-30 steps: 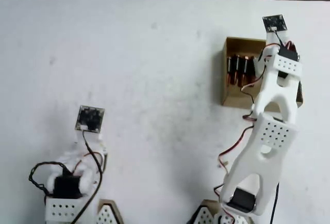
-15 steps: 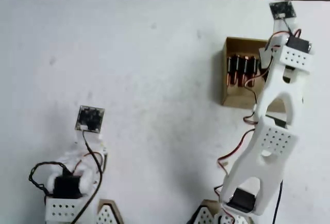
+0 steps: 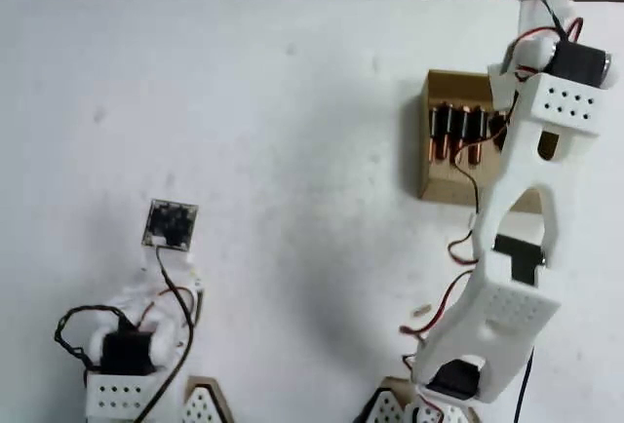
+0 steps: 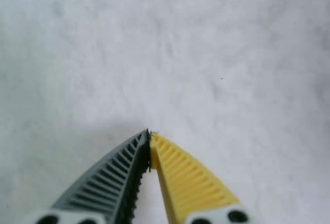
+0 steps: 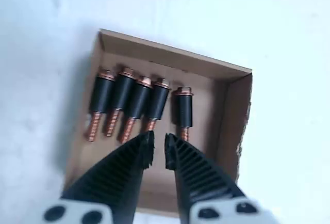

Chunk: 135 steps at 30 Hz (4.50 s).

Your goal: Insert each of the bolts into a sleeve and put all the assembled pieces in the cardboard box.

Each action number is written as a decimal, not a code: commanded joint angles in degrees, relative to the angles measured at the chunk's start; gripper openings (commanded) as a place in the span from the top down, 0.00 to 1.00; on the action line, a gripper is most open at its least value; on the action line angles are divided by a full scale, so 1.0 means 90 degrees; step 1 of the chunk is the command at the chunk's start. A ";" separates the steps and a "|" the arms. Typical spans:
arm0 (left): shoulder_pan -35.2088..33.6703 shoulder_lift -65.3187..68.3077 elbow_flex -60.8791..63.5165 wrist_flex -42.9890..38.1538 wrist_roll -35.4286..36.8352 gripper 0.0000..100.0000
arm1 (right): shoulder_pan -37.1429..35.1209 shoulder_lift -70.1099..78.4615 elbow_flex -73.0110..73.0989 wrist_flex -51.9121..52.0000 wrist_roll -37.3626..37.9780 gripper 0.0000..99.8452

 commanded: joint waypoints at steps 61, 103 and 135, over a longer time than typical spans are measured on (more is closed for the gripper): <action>-0.0542 -0.0063 -0.0010 0.0029 0.0518 0.98 | -0.1578 -1.2606 0.6281 0.0630 -0.1094 0.98; -0.0542 -0.0063 -0.0010 0.0029 0.0518 0.98 | -0.2144 -1.3729 0.9250 0.0142 -0.1026 0.98; -0.0542 -0.0063 -0.0010 0.0029 0.0518 0.98 | -0.1958 -1.3729 1.3626 -0.1509 -0.1074 0.98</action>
